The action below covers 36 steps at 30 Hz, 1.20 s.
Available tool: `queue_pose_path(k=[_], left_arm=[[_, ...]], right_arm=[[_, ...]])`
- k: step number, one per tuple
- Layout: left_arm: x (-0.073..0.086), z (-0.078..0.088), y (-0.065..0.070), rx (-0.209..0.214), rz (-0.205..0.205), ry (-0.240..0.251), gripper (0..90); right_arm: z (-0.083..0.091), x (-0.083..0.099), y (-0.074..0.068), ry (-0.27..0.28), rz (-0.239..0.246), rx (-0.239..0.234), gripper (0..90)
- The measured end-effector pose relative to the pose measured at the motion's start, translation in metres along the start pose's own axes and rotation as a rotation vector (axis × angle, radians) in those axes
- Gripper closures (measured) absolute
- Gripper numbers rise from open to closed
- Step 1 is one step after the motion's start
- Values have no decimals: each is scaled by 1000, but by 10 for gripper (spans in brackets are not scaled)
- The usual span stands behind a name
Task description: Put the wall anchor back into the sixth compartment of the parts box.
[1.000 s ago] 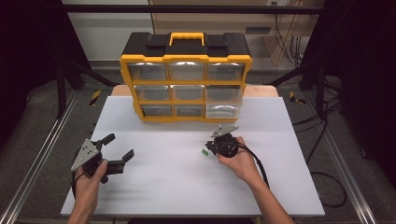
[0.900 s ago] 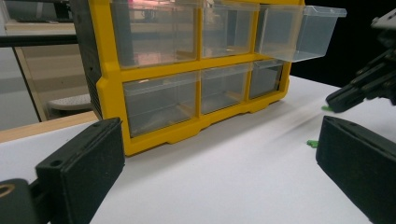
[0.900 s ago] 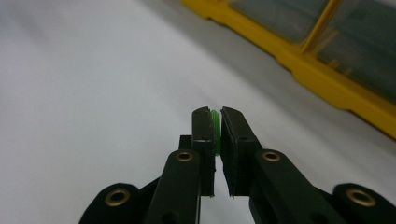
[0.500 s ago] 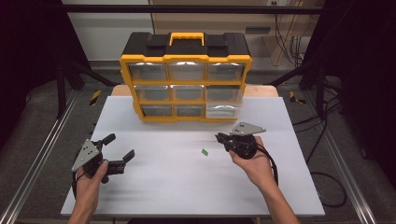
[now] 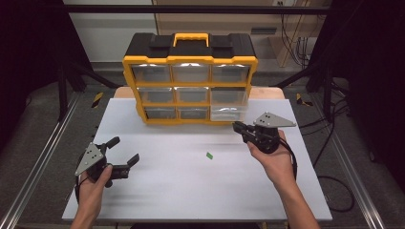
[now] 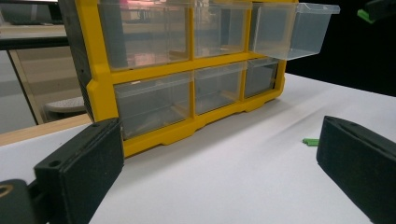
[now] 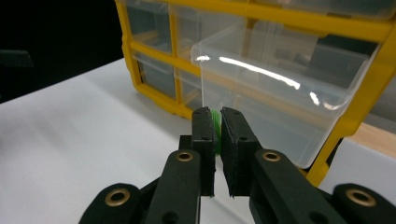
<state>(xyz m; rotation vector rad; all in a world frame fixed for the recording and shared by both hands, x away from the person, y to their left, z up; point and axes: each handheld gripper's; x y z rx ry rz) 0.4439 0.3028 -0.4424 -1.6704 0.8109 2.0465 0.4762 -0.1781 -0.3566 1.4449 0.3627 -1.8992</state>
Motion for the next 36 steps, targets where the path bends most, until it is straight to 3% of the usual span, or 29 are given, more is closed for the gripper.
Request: queue_pose_path(k=[11,28,35,36], left_arm=[[0,0,-1,-1,4,-4,10],[0,1,-2,0,6,-4,10],[0,1,-2,0,10,-2,10],[0,1,-2,0,10,-3,10]], right_arm=[[-3,-34,26,26,2,67,844],[-33,-58,59,-34,-10,129,839],[-35,-58,58,-41,-33,147,658],[-33,-59,54,-47,-25,149,558]])
Point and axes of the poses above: each handheld gripper's, and its own axes: z roughly backward along the jaws, x roughly out of its underside, y roughly to its right, and after that the axes turned 13 degrees about z, right-handed
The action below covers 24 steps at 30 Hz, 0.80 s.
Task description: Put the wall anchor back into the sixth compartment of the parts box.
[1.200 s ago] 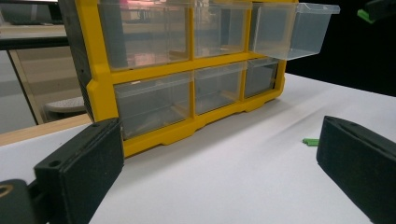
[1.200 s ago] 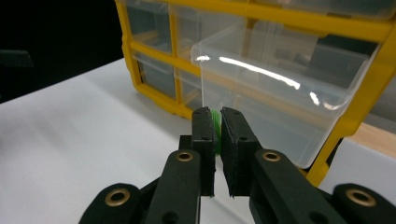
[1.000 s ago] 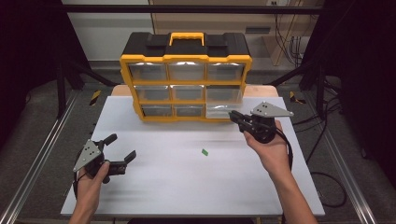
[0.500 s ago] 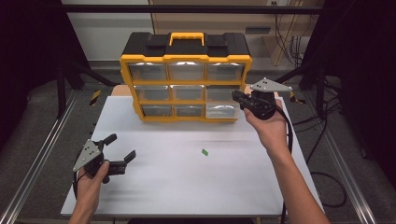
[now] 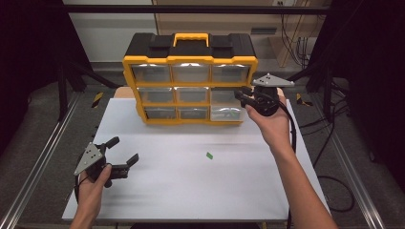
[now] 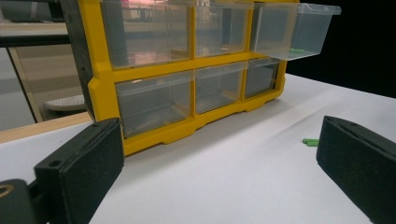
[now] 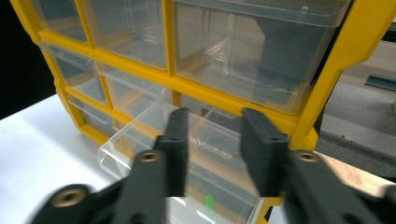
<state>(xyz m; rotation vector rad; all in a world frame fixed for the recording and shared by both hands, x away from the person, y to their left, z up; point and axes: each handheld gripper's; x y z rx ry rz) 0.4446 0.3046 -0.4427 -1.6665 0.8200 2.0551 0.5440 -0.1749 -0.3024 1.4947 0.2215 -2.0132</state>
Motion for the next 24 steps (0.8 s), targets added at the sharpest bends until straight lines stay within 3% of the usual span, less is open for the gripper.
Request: queue_pose_path(k=[1,2,3,4,5,6,7,8,10,14,24], left_arm=[[0,0,0,0,0,0,10],[0,0,0,0,-2,-1,10],[0,0,0,1,0,2,10],[0,0,0,1,0,2,10],[0,0,0,1,-1,1,10],[0,0,0,1,-1,1,10],[0,0,0,0,0,1,10],[0,0,0,0,0,1,10],[0,1,0,0,-1,2,10],[0,1,0,1,2,2,10],[-1,1,0,3,-4,2,10]], right_arm=[[0,0,0,0,0,0,558],[1,0,-1,-5,3,3,510],[5,-1,-6,-16,15,3,404],[5,-1,-6,-16,15,3,404],[8,-1,-9,-16,28,21,314],[10,-1,-10,-21,35,24,283],[10,-1,-10,-21,35,24,283],[14,1,-13,-30,34,9,191],[16,3,-15,-36,37,1,149],[22,11,-19,-50,41,-1,102],[26,39,-25,-99,25,-28,80]])
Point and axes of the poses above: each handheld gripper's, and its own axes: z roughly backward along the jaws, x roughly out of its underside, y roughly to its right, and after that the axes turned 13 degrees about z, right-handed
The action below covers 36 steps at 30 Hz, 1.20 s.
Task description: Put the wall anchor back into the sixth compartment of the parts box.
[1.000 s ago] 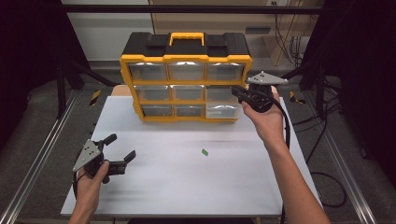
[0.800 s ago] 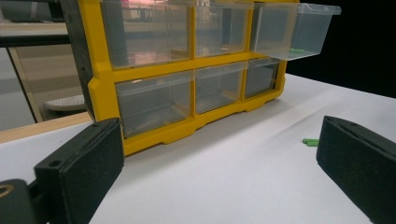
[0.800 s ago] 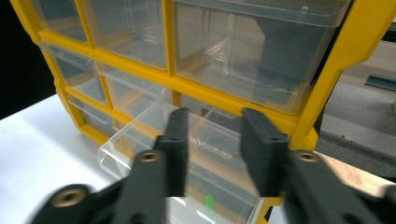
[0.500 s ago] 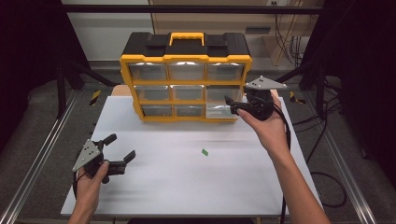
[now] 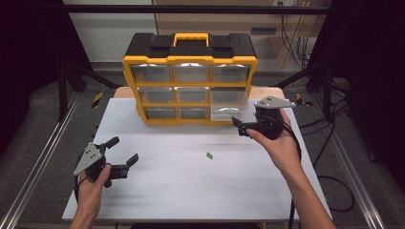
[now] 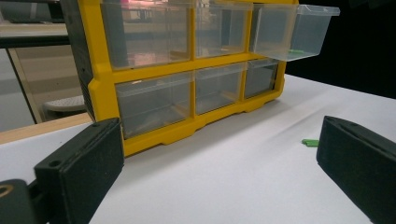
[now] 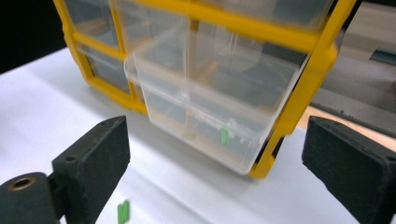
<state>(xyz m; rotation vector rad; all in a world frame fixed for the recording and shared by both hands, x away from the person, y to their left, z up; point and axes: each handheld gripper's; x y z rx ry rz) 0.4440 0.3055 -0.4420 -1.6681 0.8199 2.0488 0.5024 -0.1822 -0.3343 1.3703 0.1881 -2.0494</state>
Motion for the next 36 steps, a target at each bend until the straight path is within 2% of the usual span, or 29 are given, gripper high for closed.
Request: queue_pose_path(k=[2,9,15,26,36], left_arm=[[0,0,0,1,0,0,9],[0,0,0,2,-2,2,9],[0,0,0,2,-3,3,9],[0,1,0,2,-4,6,9],[0,1,-1,4,-6,7,9]], right_arm=[[-2,10,-3,-18,-3,-13,76],[-9,25,-11,-51,-10,-35,75],[-21,42,-23,-83,-19,-71,75],[-39,54,-40,-132,-8,-123,75],[-52,58,-49,-160,1,-154,79]])
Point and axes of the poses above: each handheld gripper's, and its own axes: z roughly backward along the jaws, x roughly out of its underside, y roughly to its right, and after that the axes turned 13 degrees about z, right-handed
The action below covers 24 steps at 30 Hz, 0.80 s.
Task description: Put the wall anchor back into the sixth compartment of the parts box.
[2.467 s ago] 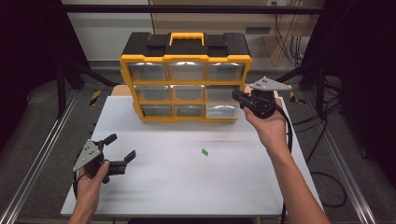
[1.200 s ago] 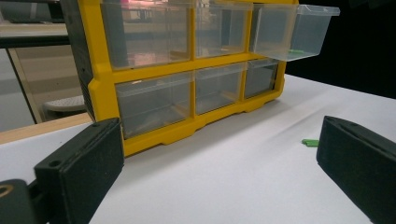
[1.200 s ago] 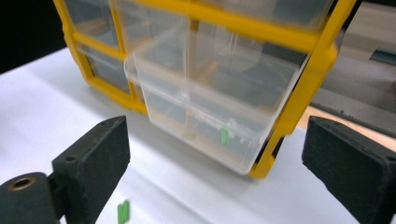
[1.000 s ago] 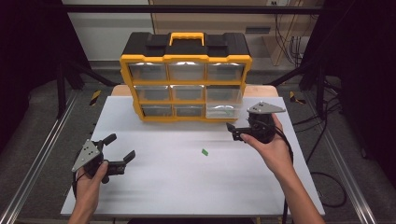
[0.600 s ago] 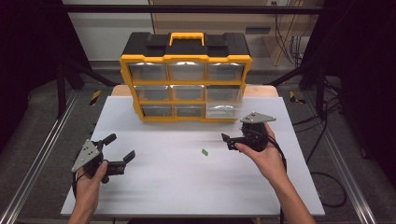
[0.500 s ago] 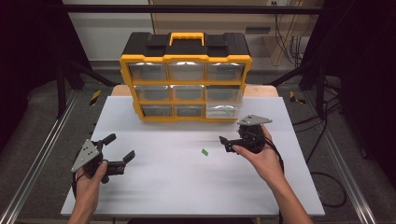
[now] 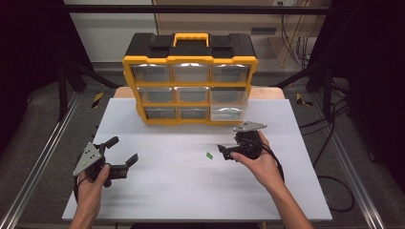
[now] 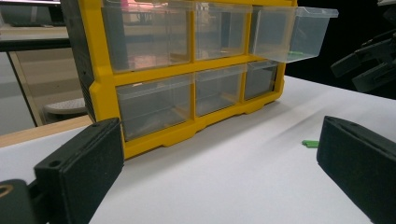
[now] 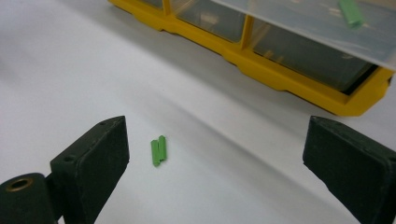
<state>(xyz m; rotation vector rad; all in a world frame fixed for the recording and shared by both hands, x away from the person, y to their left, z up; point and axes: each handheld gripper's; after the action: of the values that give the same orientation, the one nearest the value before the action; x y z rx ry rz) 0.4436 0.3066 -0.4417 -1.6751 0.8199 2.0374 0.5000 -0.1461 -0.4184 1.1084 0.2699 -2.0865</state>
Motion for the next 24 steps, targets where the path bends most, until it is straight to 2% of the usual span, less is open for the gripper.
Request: queue_pose_path(k=[9,17,24], left_arm=[[0,0,0,0,3,4,9],[0,0,0,1,5,4,9],[0,0,-1,0,4,3,9]], right_arm=[[-24,1,-13,-57,26,-48,93],[-38,1,-16,-78,19,-69,117],[-49,1,-17,-87,20,-91,235]])
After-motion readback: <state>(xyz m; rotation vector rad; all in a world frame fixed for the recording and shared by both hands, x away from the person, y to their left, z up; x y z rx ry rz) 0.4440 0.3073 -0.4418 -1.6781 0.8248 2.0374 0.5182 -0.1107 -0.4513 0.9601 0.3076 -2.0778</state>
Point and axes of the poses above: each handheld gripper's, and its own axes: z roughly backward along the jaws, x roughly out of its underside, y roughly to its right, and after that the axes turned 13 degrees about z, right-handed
